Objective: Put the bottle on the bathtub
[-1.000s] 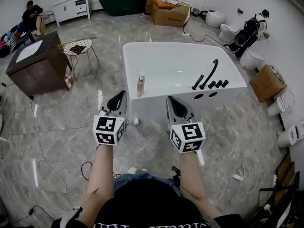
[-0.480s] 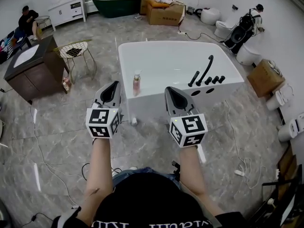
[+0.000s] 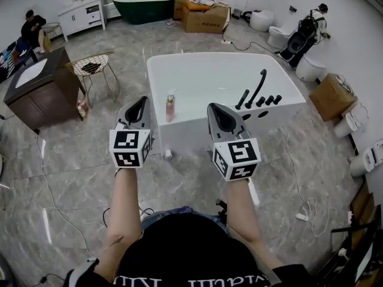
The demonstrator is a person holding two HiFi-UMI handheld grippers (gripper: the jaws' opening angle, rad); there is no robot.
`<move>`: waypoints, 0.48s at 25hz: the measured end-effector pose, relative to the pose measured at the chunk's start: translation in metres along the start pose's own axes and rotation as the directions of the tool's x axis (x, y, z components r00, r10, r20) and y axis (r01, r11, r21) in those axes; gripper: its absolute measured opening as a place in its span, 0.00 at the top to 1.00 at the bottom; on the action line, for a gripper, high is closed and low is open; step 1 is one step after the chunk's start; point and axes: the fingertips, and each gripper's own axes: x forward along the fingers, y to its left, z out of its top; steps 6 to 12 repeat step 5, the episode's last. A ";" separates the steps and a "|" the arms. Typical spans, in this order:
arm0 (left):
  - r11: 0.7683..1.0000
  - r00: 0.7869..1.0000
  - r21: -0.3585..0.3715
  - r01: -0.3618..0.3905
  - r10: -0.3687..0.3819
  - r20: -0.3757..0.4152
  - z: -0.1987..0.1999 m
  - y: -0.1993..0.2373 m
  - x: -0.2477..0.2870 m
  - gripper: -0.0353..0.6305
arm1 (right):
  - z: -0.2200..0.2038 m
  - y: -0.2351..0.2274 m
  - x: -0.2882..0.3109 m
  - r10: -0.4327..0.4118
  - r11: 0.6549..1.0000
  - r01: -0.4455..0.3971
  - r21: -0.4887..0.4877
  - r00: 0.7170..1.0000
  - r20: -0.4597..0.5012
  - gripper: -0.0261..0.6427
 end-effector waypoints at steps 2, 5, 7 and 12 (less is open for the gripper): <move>1.000 1.000 0.000 -0.008 0.008 -0.007 0.000 0.001 0.002 0.93 | 0.002 -0.001 0.000 -0.002 1.000 0.002 -0.007 1.000 0.007 0.94; 1.000 0.999 -0.002 -0.028 0.028 -0.022 -0.002 0.005 0.004 0.93 | 0.005 -0.005 0.000 -0.009 1.000 0.010 -0.012 1.000 0.020 0.94; 1.000 0.999 -0.002 -0.028 0.028 -0.022 -0.002 0.005 0.004 0.93 | 0.005 -0.005 0.000 -0.009 1.000 0.010 -0.012 1.000 0.020 0.94; 1.000 0.999 -0.002 -0.028 0.028 -0.022 -0.002 0.005 0.004 0.93 | 0.005 -0.005 0.000 -0.009 1.000 0.010 -0.012 1.000 0.020 0.94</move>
